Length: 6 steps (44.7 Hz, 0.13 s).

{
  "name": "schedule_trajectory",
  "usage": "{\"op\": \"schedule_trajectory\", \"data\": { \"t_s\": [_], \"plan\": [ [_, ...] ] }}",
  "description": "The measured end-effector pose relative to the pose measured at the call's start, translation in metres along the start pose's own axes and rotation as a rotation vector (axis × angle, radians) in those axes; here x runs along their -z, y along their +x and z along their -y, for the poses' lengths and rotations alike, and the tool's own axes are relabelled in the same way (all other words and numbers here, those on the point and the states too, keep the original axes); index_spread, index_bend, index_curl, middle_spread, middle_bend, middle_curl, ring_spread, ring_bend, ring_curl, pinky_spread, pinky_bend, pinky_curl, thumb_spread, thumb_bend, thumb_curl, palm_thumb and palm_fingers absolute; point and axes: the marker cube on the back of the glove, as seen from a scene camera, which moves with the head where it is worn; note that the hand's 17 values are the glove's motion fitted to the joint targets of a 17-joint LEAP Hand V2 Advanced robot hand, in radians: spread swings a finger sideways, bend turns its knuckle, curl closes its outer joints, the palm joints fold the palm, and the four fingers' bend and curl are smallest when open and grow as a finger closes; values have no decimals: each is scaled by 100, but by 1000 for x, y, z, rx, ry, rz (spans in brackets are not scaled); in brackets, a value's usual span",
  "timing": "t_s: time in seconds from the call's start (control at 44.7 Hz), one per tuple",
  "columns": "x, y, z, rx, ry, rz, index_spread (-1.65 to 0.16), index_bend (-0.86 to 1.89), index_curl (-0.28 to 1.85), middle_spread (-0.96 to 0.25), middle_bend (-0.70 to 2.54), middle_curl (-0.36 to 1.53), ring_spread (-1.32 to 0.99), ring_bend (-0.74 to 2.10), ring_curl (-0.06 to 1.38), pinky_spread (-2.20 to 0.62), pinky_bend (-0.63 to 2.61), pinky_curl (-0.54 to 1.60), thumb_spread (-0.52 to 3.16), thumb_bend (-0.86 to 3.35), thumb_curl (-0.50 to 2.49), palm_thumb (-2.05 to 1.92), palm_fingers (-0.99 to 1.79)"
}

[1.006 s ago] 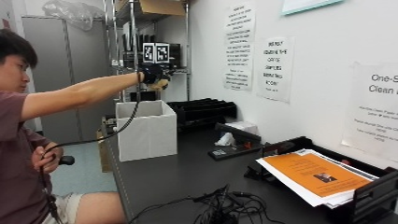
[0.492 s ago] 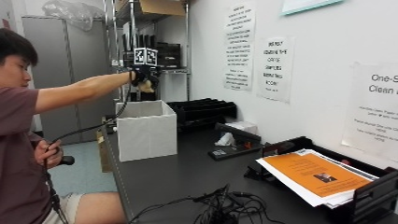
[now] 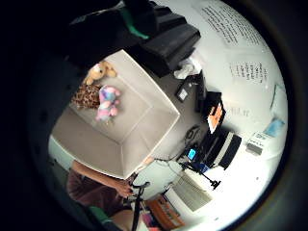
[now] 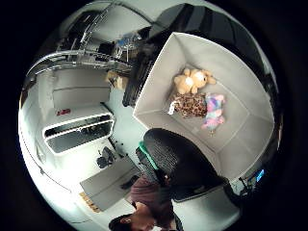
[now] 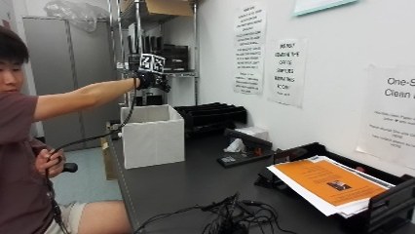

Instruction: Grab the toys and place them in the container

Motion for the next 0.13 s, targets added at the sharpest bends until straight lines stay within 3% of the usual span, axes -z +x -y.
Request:
{"op": "schedule_trajectory", "data": {
  "t_s": [0.134],
  "plan": [
    [4, 4, -5, 37, 69, 53, -22, 5, 30, -2, 10, 35, 3, 51, 31, 4, 104, 43, 111, -7, 40, -8, -32]
  ]
}}
